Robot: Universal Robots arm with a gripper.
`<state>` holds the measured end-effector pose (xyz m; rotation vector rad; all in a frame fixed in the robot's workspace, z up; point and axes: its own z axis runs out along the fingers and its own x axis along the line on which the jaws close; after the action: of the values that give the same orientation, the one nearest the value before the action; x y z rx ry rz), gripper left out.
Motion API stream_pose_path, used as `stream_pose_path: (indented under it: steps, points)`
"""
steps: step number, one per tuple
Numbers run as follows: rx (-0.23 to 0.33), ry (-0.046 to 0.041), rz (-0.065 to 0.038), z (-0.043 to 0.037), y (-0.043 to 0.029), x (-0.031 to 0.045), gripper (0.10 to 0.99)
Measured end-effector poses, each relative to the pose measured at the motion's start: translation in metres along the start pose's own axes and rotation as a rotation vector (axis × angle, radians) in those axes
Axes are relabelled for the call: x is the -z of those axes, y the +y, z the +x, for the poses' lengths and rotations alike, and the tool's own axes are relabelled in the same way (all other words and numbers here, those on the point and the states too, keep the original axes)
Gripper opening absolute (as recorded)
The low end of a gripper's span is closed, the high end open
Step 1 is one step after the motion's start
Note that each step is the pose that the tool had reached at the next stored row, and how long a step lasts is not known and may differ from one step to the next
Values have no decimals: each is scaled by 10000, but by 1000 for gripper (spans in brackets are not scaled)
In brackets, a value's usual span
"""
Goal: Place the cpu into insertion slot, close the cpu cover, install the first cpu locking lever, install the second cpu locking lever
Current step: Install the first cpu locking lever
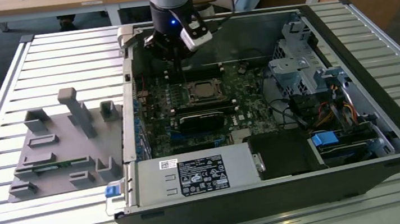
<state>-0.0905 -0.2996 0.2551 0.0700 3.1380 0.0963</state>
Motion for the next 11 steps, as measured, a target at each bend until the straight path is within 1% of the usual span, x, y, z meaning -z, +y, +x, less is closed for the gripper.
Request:
stream_pose_path:
  steps: [6,11]
  points:
    - [2,-1,-1,-101,8,-3,153]
    - [2,0,0,-218,15,-6,153]
